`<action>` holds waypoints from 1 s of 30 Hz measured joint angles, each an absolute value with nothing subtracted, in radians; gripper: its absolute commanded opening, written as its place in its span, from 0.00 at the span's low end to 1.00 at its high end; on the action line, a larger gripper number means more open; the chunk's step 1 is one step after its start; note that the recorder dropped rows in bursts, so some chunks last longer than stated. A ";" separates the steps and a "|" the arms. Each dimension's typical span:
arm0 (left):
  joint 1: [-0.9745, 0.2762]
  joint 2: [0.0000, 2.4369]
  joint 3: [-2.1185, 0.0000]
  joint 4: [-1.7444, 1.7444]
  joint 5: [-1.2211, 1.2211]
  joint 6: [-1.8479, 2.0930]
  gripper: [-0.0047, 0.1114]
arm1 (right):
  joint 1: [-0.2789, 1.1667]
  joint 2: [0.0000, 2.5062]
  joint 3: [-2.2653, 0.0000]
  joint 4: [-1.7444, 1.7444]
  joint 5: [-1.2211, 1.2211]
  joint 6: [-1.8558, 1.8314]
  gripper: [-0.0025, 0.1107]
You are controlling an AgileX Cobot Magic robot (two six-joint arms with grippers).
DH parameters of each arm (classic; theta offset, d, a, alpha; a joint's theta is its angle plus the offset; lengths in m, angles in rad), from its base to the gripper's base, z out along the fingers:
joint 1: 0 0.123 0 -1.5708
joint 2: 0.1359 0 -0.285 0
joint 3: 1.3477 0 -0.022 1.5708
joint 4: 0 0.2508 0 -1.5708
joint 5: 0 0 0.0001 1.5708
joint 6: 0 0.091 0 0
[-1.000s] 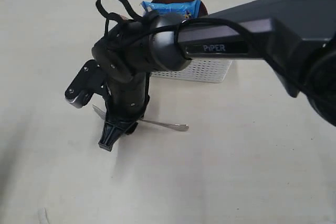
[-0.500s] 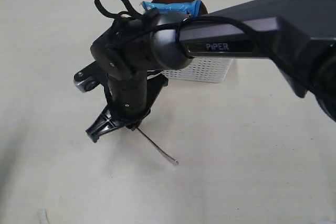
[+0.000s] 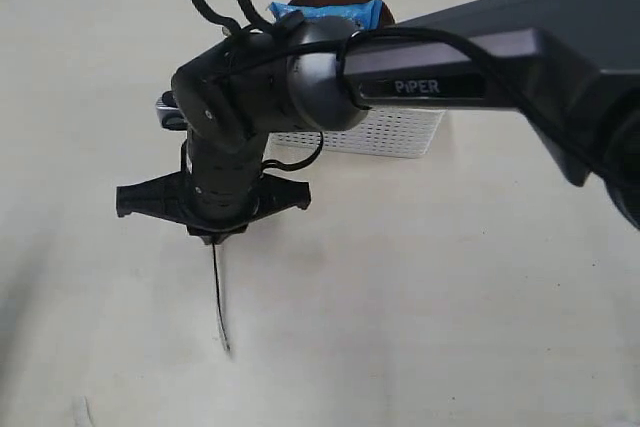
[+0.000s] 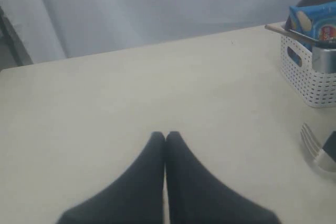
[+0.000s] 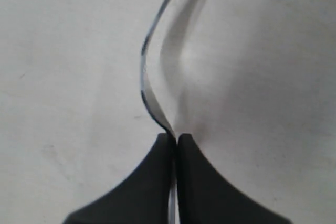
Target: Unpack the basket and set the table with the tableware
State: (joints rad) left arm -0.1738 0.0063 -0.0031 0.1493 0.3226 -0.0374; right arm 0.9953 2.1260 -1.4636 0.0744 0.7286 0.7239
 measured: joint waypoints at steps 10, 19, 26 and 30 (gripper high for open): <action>-0.174 0.006 -0.003 0.149 0.323 -0.037 0.04 | 0.995 2.138 -1.464 -0.111 0.800 0.843 0.05; -0.174 0.006 -0.003 0.149 0.323 -0.037 0.04 | 1.020 2.138 -1.464 -0.385 0.957 0.899 0.26; -0.174 0.006 -0.003 0.149 0.323 -0.037 0.04 | 1.052 2.138 -1.464 -0.466 1.016 0.877 0.26; -0.174 0.006 -0.003 0.149 0.323 -0.037 0.04 | 1.052 2.138 -1.464 -0.372 1.008 0.833 0.26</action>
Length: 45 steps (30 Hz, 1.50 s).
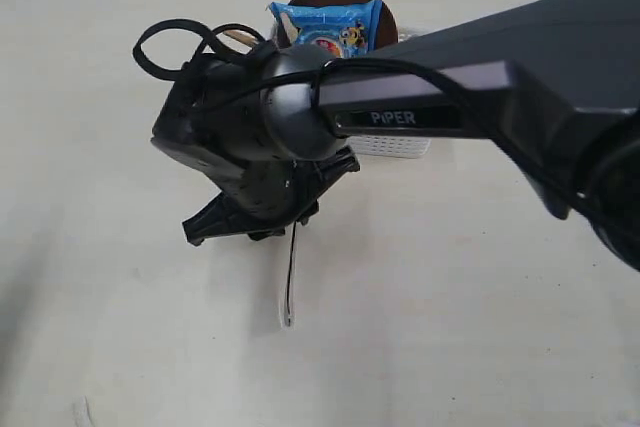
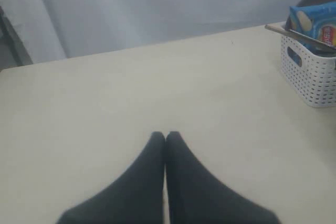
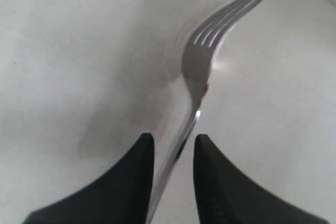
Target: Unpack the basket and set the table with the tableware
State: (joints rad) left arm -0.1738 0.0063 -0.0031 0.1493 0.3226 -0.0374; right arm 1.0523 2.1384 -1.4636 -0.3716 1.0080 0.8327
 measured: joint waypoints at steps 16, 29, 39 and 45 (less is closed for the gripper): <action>-0.174 0.006 -0.003 0.149 0.323 -0.037 0.04 | 0.959 2.138 -1.464 -0.078 0.933 0.701 0.24; -0.174 0.006 -0.003 0.149 0.323 -0.037 0.04 | 0.999 2.101 -1.464 -0.319 1.022 0.697 0.02; -0.174 0.006 -0.003 0.149 0.323 -0.037 0.04 | 1.327 2.207 -1.464 -0.984 1.200 0.652 0.02; -0.174 0.006 -0.003 0.149 0.323 -0.037 0.04 | 1.365 2.252 -1.464 -1.024 1.172 0.544 0.02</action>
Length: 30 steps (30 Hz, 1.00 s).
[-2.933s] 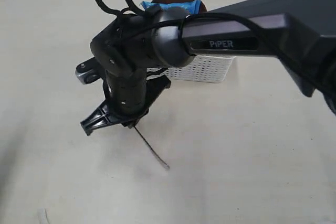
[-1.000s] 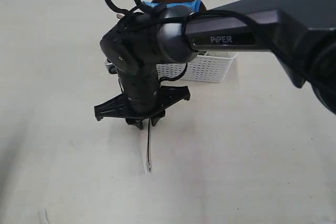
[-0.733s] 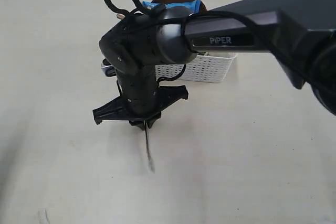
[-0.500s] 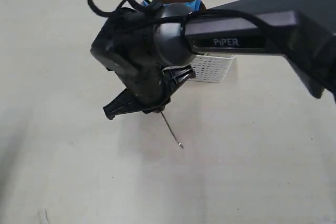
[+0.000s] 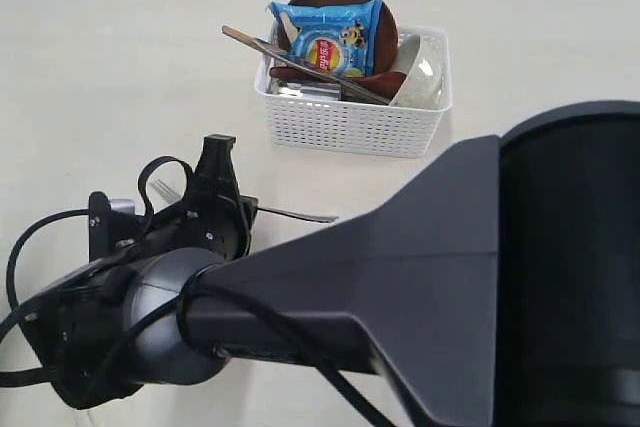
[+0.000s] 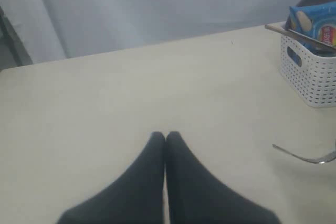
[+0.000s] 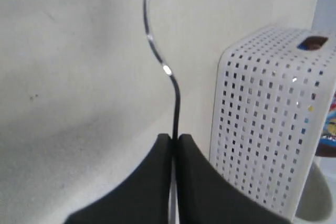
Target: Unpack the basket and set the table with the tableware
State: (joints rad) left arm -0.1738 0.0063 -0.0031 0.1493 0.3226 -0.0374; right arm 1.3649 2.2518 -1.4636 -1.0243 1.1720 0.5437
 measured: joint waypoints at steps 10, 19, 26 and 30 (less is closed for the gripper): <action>-0.174 0.006 -0.003 0.149 0.323 -0.037 0.04 | 1.365 2.252 -1.464 -0.976 1.046 0.455 0.02; -0.174 0.006 -0.003 0.149 0.323 -0.037 0.04 | 1.356 2.252 -1.464 -0.947 1.020 0.448 0.39; -0.174 0.006 -0.003 0.149 0.323 -0.037 0.04 | 1.356 2.247 -1.464 -0.913 1.046 0.423 0.40; -0.174 0.006 -0.003 0.149 0.323 -0.037 0.04 | 1.350 2.208 -1.464 -0.858 1.021 0.388 0.40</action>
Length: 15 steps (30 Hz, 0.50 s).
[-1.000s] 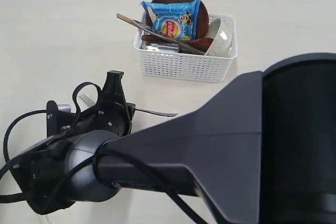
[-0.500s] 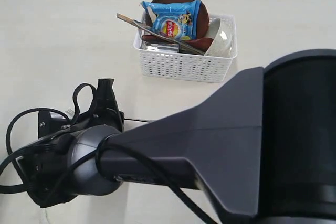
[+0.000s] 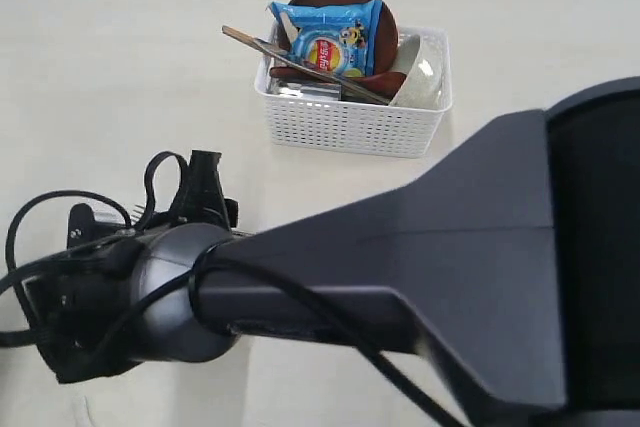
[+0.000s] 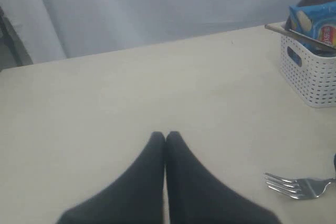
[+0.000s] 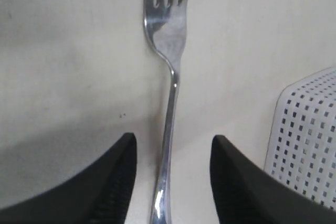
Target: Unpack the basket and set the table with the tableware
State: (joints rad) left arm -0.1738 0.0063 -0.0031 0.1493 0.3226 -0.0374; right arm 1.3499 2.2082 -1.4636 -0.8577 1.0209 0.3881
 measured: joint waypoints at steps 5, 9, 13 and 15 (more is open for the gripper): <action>-0.174 0.006 -0.003 0.149 0.323 -0.037 0.04 | 1.270 2.117 -1.464 -0.632 0.891 0.293 0.40; -0.174 0.006 -0.003 0.149 0.323 -0.037 0.04 | 1.125 2.084 -1.470 -0.234 0.860 0.058 0.40; -0.174 0.006 -0.003 0.149 0.323 -0.037 0.04 | 0.997 2.084 -1.470 0.039 0.867 -0.128 0.40; -0.174 0.006 -0.003 0.149 0.323 -0.037 0.04 | 0.965 2.084 -1.470 0.070 0.866 -0.172 0.40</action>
State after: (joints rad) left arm -0.1738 0.0063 -0.0031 0.1493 0.3226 -0.0374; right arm 0.9650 2.0844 -1.4699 0.0700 0.8664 -0.1723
